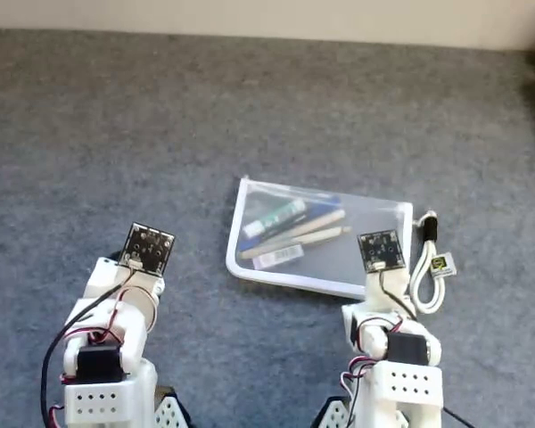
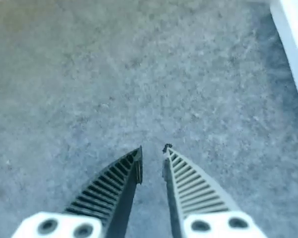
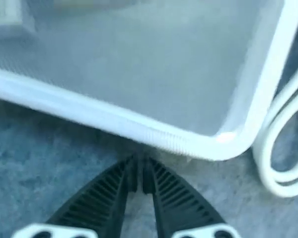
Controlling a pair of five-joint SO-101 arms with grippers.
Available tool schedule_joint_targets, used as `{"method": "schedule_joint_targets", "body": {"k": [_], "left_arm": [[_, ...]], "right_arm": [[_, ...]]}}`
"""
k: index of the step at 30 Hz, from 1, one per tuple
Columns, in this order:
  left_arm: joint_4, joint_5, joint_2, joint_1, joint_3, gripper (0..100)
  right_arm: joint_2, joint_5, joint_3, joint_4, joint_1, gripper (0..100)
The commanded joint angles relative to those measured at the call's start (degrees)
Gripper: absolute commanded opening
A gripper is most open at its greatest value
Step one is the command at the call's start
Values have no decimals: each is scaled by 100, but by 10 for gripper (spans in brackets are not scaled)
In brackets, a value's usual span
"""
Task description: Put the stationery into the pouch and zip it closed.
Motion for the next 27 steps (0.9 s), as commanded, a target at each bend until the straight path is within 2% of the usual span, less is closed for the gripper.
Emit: {"method": "schedule_joint_targets", "body": {"k": [1, 5, 11, 27], "left_arm": [[396, 35, -75, -57, 119, 88], [879, 35, -75, -57, 119, 88], [1670, 53, -75, -57, 119, 88], [1741, 53, -66, -31, 119, 88]], "right_arm": [[-22, 62, 356, -453, -48, 3], [-22, 0, 1033, -989, -4, 3], [-22, -826, 927, -963, 110, 3], [-22, -835, 927, -963, 110, 4]]}}
